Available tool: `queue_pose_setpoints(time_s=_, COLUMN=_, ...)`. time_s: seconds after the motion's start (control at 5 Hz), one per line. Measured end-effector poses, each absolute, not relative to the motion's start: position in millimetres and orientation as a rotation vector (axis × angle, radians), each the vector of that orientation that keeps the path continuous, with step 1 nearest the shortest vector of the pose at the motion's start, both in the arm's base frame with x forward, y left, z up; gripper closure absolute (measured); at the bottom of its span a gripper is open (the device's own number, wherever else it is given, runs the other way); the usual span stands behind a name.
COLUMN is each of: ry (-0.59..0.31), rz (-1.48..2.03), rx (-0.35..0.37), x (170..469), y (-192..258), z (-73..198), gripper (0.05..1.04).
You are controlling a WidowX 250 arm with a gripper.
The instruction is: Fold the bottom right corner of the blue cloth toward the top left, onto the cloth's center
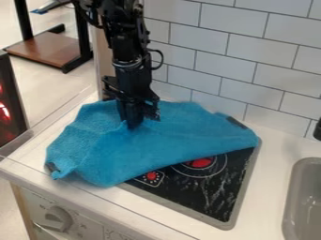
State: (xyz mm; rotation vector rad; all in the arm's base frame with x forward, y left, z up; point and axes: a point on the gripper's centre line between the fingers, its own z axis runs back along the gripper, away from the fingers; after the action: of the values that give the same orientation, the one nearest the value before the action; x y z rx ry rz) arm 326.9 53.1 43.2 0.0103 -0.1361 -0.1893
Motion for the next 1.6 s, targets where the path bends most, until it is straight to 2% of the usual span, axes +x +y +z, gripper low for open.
queue_pose_setpoints(time_s=0.2, ry=-0.106, rz=-0.148, rx=0.015, x=323, y=64, z=35, gripper=1.013)
queue_pose_setpoints(time_s=0.4, ry=-0.094, rz=-0.128, rx=0.016, x=321, y=69, z=37, gripper=0.862)
queue_pose_setpoints(time_s=0.6, ry=-0.089, rz=-0.113, rx=0.029, x=320, y=71, z=37, gripper=0.603)
queue_pose_setpoints(time_s=0.8, ry=-0.101, rz=-0.113, rx=0.026, x=320, y=72, z=42, gripper=0.294)
queue_pose_setpoints(time_s=1.0, ry=-0.094, rz=-0.101, rx=0.019, x=315, y=77, z=42, gripper=0.062)
queue_pose_setpoints(time_s=1.6, ry=-0.221, rz=-0.118, rx=-0.012, x=310, y=74, z=96, gripper=0.085)
